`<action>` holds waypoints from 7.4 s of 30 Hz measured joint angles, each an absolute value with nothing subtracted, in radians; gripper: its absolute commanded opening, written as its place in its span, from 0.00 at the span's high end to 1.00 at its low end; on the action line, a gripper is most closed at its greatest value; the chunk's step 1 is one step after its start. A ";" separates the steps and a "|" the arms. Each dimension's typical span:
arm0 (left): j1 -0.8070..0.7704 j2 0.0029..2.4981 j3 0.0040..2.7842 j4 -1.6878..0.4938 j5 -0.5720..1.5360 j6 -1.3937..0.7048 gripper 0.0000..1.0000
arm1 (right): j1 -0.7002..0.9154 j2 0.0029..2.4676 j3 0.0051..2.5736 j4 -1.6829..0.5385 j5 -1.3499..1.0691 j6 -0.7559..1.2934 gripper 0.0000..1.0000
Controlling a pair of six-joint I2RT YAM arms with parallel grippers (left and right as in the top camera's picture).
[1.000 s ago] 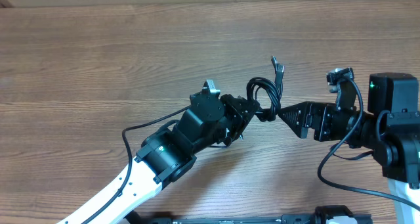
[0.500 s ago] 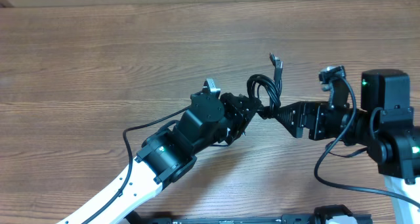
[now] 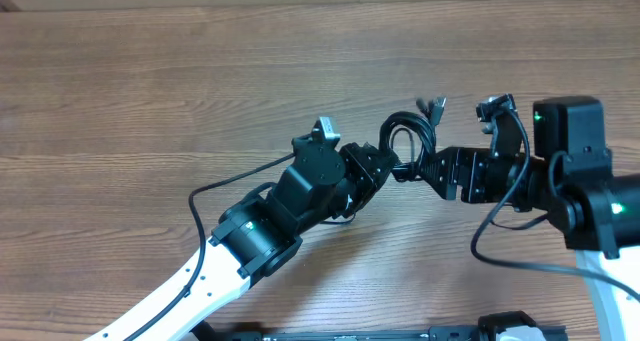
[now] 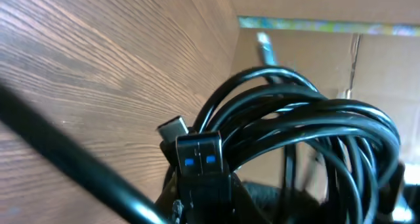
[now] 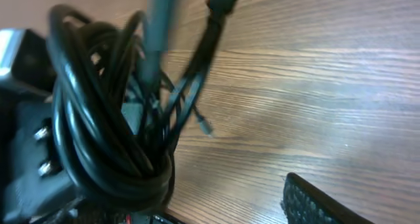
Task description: Untangle cables
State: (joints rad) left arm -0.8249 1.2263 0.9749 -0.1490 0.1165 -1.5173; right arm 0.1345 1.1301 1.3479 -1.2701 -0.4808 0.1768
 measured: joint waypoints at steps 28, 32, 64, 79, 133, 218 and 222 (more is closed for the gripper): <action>-0.795 1.227 0.975 -0.199 0.205 -1.172 0.96 | 0.139 1.170 1.348 -1.346 -0.227 0.340 0.23; -0.759 1.227 0.975 -0.252 0.201 -1.194 0.96 | 0.139 1.170 1.348 -1.355 -0.220 0.341 0.20; -0.716 1.227 0.975 -0.144 0.245 -1.266 0.96 | 0.139 1.171 1.348 -1.294 -0.414 0.268 0.46; -0.716 1.227 0.974 -0.066 0.389 -1.266 0.96 | 0.139 1.172 1.348 -1.318 -0.274 0.355 0.46; -0.713 1.227 0.974 -0.128 0.220 -1.284 0.95 | 0.139 1.181 1.348 -1.225 -0.534 0.363 0.58; -0.746 1.227 0.974 0.385 0.188 -0.939 0.96 | 0.140 1.190 1.345 -0.827 -0.426 0.586 0.96; -0.746 1.227 0.974 0.368 0.173 -0.940 0.96 | 0.140 1.190 1.345 -0.845 -0.425 0.579 0.96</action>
